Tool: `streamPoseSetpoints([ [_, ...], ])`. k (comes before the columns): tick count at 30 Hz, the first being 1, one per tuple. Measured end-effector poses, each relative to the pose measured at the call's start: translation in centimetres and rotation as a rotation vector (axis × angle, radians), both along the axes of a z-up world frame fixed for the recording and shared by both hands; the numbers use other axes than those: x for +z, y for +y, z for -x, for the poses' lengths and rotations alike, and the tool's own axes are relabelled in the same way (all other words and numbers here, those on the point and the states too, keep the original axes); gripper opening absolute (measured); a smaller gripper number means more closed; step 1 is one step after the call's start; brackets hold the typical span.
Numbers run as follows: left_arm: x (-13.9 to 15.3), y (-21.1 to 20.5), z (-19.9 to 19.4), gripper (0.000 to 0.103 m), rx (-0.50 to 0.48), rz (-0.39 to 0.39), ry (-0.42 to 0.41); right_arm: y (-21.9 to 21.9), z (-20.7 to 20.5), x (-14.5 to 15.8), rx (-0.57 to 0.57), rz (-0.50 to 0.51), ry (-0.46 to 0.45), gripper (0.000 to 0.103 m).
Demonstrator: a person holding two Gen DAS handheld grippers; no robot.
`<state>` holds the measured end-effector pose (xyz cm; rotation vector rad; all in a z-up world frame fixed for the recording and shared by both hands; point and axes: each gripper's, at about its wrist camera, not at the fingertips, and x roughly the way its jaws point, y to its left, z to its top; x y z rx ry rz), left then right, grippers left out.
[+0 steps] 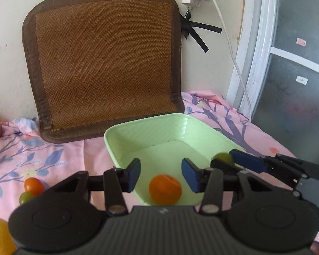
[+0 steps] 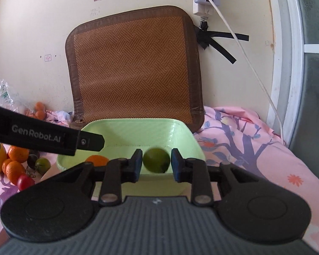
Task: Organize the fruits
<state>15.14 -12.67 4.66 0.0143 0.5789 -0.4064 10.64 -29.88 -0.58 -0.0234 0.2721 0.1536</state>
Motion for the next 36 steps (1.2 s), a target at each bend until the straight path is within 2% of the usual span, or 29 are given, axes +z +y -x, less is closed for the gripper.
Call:
streamPoseSetpoints([
  [2, -0.1, 0.2, 0.4, 0.044, 0.002, 0.006, 0.0, -0.1, 0.3, 0.1, -0.006, -0.013, -0.016, 0.044],
  [7, 1.2, 3.5, 3.6, 0.045, 0.029, 0.071, -0.035, -0.3, 1.6, 0.6, -0.01, -0.058, -0.065, 0.044],
  [10, 1.9, 8.4, 7.2, 0.055, 0.079, 0.134, -0.063, 0.3, 3.1, 1.3, 0.018, -0.071, -0.128, 0.044],
  [13, 1.8, 13.6, 10.1, 0.059, 0.187, 0.126, -0.095, 2.1, 4.3, 1.8, 0.117, -0.069, -0.134, 0.044],
  [15, 1.4, 17.0, 11.0, 0.059, 0.278, 0.11, -0.083, 4.2, 4.6, 1.8, 0.226, -0.055, -0.089, 0.044],
  [16, 1.1, 18.7, 11.2, 0.059, 0.311, 0.13, -0.064, 5.6, 4.6, 1.8, 0.28, -0.053, -0.061, 0.044],
  [19, -0.1, 23.0, 11.4, 0.059, 0.399, 0.235, 0.009, 10.0, 4.4, 1.9, 0.416, -0.01, -0.02, 0.044],
  [22, -1.3, 25.8, 11.6, 0.057, 0.436, 0.354, 0.06, 14.5, 3.1, 2.4, 0.538, 0.003, 0.013, 0.044],
  [26, -2.0, 27.2, 12.5, 0.057, 0.464, 0.415, 0.071, 18.5, -0.9, 2.8, 0.552, -0.046, 0.106, 0.044],
  [29, -2.1, 27.6, 12.9, 0.057, 0.47, 0.431, 0.07, 19.9, -3.3, 2.2, 0.599, -0.114, 0.253, 0.043],
  [31, -2.2, 27.7, 13.1, 0.057, 0.459, 0.439, 0.068, 19.7, -1.9, 1.9, 0.604, -0.093, 0.239, 0.043],
  [33, -2.5, 27.7, 13.1, 0.058, 0.441, 0.447, 0.073, 18.9, 1.4, 2.1, 0.64, -0.053, 0.196, 0.043],
  [36, -3.0, 27.3, 13.0, 0.064, 0.41, 0.464, 0.085, 16.8, 5.1, 1.7, 0.711, -0.083, 0.217, 0.043],
])
